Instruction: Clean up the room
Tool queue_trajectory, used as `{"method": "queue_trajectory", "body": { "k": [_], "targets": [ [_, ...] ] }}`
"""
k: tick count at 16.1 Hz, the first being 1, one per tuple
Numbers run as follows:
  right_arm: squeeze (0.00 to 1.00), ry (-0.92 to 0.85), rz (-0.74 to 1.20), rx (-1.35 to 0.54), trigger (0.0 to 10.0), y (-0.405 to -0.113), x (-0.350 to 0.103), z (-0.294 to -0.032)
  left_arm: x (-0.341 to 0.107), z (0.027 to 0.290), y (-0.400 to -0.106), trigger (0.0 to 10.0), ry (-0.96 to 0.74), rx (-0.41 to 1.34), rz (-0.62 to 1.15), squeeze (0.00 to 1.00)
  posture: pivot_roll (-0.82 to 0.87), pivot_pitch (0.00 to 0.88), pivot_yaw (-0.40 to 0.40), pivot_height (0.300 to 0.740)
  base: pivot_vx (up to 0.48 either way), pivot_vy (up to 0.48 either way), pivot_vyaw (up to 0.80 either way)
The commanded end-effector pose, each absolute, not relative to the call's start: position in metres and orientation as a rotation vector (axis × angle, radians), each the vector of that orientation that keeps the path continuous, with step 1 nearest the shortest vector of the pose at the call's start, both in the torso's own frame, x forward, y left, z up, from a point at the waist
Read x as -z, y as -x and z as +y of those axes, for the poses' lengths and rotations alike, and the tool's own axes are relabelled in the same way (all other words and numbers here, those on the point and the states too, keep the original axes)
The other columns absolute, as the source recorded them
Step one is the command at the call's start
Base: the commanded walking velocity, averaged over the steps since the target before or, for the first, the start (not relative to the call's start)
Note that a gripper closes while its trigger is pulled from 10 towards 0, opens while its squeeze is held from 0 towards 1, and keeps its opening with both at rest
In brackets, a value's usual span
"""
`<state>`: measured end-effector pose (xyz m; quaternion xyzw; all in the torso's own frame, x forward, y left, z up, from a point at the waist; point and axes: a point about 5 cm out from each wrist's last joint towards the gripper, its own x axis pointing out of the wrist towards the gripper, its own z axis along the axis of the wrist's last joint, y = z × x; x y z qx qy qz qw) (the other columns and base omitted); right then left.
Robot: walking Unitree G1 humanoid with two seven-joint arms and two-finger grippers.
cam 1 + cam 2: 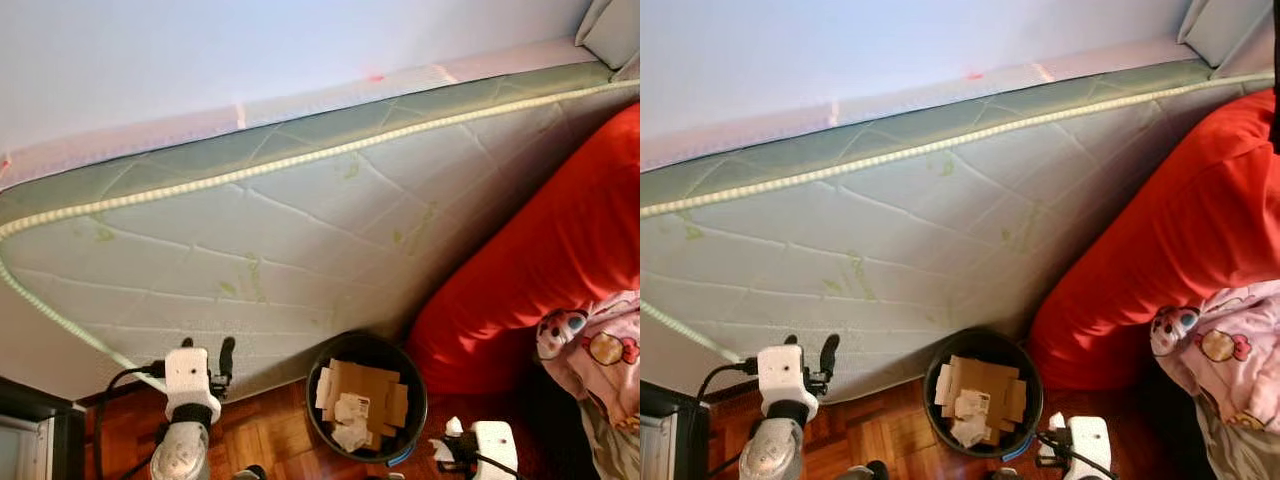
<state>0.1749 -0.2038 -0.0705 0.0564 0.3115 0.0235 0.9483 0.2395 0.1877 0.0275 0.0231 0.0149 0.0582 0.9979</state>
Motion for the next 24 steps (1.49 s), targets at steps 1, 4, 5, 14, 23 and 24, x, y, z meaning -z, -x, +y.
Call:
{"method": "queue_trajectory", "body": {
  "k": [1,4,5,14,23,24],
  "targets": [
    [0.0,-0.15,0.647,-0.019,10.0,-0.165,0.075,-0.205,-0.022,0.187,-0.231,10.0,-0.041,-0.13,0.066,0.0,-0.04,0.198,-0.021,0.731,0.0,0.0,0.0],
    [0.0,-0.179,0.636,0.01,10.0,-0.163,0.075,-0.205,-0.025,0.191,-0.218,10.0,-0.049,-0.148,0.073,0.0,-0.04,0.188,-0.012,0.731,0.0,0.0,0.0],
    [0.0,-0.182,0.637,0.019,10.0,-0.162,0.076,-0.205,-0.03,0.192,-0.217,10.0,-0.048,-0.152,0.071,0.0,-0.04,0.179,-0.009,0.731,0.0,0.0,0.0],
    [0.0,0.195,0.141,0.105,10.0,-0.251,-0.001,-0.199,-0.037,0.193,-0.215,10.0,-0.061,-0.136,0.095,0.0,-0.05,0.145,0.004,0.731,0.0,0.0,0.0],
    [0.0,-0.113,0.104,-0.011,10.0,-0.254,-0.005,-0.164,-0.037,0.195,-0.213,10.0,-0.047,-0.129,0.102,0.0,-0.05,0.128,0.004,0.731,0.0,0.0,0.0],
    [0.0,-0.115,0.123,-0.01,10.0,-0.254,-0.004,-0.165,-0.038,0.194,-0.216,10.0,-0.042,-0.121,0.099,0.0,-0.05,0.133,0.005,0.731,0.0,0.0,0.0]
  ]
}}
